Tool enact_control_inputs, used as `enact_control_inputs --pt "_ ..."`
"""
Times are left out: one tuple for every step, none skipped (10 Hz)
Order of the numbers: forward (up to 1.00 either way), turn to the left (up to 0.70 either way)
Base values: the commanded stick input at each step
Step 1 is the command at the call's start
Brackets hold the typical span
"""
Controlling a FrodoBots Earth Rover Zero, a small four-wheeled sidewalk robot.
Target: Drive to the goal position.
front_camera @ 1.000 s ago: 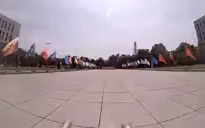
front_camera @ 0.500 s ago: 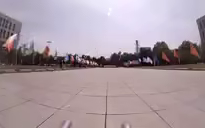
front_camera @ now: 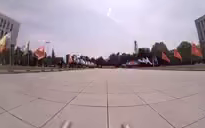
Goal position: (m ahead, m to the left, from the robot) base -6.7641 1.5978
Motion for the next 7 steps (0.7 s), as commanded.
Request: enact_control_inputs --pt "1.0 0.0" --pt "1.0 0.0" --pt "1.0 0.0" --pt "1.0 0.0" --pt "1.0 0.0" --pt "1.0 0.0" --pt "1.0 0.0"
